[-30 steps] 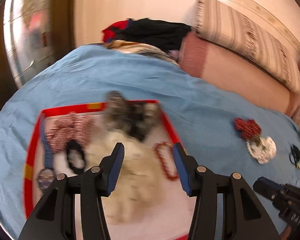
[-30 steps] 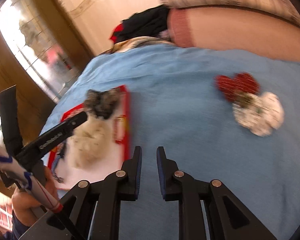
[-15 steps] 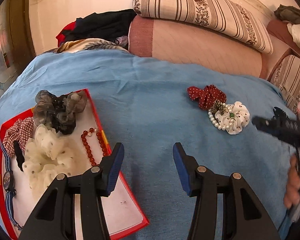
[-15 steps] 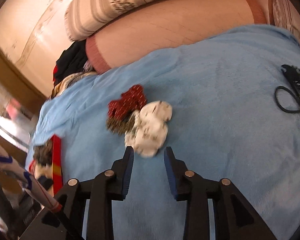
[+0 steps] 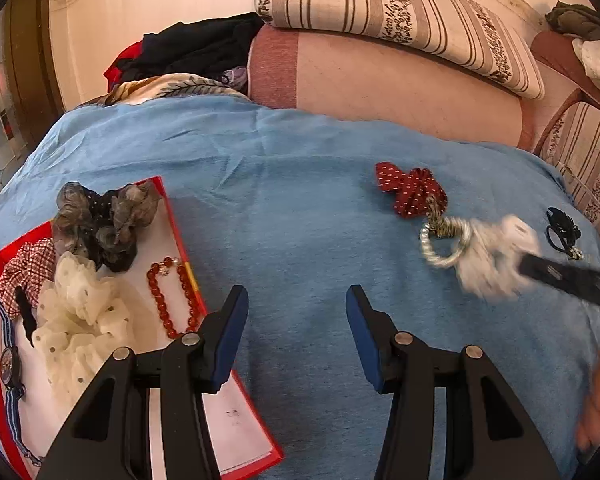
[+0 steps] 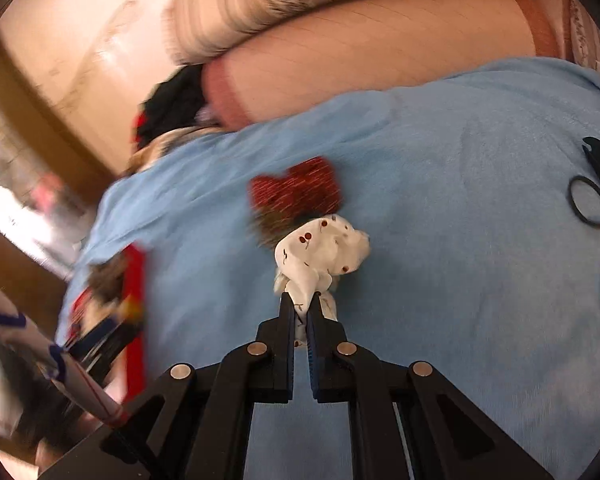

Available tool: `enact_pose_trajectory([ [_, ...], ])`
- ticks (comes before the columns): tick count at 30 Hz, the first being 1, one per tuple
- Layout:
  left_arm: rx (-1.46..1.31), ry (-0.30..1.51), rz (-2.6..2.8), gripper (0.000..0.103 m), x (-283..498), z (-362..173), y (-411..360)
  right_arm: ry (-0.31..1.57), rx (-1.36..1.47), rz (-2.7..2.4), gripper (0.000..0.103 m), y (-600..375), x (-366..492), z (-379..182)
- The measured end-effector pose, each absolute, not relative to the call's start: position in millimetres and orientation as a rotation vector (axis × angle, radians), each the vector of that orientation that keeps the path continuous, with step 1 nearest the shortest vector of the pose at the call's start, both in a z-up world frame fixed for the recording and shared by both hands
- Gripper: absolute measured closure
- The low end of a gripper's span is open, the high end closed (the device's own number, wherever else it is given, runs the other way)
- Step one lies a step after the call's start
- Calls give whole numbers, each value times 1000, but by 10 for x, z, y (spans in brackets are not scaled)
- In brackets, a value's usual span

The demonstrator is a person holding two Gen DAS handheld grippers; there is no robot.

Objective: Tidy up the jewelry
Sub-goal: 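Grasp the leopard-print hair tie with the left tool while the right tool grasps the white cherry-print scrunchie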

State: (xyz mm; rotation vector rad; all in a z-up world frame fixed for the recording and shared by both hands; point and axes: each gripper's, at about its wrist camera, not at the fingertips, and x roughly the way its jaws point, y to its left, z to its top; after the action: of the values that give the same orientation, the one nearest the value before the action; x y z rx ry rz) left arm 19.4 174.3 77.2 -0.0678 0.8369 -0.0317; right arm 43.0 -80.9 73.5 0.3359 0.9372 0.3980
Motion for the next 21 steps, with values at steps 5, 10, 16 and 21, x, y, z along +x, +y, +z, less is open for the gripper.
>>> enact_pose_trajectory([
  [5,-113,856,-118,53,158,751,1647,823,316,394,97,-1085,-115,999],
  [10,-116,894,-227,53,190,688,1359,814,443,264,97,-1565,-49,922],
  [16,-178,934,-304,53,507,687,1043,854,539,255,97,-1784,6,790],
  [21,-230,982,-346,54,915,675,804,841,535,277,96,-1773,-1,839],
])
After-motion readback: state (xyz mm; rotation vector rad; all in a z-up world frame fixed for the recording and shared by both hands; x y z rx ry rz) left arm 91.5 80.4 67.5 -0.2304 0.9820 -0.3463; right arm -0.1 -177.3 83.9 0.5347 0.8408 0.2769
